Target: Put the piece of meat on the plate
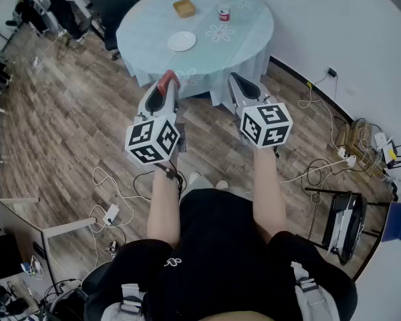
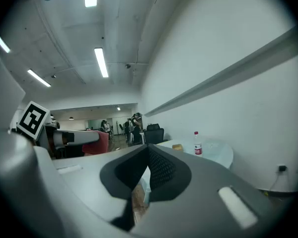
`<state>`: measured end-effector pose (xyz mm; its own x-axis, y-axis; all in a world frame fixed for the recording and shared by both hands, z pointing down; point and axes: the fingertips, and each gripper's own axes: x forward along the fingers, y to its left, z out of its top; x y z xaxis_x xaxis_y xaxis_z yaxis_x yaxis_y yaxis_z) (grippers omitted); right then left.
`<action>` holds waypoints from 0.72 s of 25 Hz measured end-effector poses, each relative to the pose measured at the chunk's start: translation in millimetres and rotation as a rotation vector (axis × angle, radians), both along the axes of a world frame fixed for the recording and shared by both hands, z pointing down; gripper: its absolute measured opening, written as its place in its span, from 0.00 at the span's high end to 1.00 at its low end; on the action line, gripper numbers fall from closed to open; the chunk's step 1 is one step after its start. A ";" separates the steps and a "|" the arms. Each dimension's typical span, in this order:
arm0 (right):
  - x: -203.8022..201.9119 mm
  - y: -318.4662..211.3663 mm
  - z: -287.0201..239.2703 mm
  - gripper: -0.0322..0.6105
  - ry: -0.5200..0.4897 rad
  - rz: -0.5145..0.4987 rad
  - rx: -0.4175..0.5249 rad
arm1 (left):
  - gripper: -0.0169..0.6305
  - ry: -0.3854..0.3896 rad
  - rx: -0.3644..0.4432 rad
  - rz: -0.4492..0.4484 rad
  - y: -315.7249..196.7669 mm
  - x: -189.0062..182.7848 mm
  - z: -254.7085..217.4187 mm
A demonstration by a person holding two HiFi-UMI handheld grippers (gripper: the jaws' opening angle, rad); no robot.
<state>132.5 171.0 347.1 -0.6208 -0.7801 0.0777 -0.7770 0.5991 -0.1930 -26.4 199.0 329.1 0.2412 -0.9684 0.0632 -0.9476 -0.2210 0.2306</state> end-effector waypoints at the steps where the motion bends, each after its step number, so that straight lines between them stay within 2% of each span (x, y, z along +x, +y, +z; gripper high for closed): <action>1: 3.0 -2.4 -0.6 0.94 -0.002 0.005 0.020 | 0.84 0.001 0.007 0.003 -3.8 4.1 -1.7; 3: 8.0 -6.6 -0.4 0.94 -0.014 0.011 0.048 | 0.84 0.004 0.017 0.007 -10.3 10.8 -2.8; 8: 14.4 -9.9 2.9 0.94 -0.028 0.013 0.051 | 0.84 0.011 0.018 -0.006 -12.4 10.9 -0.2; 14: 43.3 -24.7 -18.0 0.94 -0.084 0.069 0.077 | 0.84 0.013 0.067 0.007 -15.1 22.1 -21.6; 18: 48.8 -32.5 -23.8 0.94 -0.110 0.097 0.083 | 0.84 0.007 0.075 0.001 -16.6 16.5 -30.7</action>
<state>181.3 138.5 323.3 -0.5435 -0.8376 -0.0541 -0.8088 0.5399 -0.2330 -9.9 182.4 298.4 0.2421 -0.9702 -0.0111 -0.9458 -0.2386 0.2202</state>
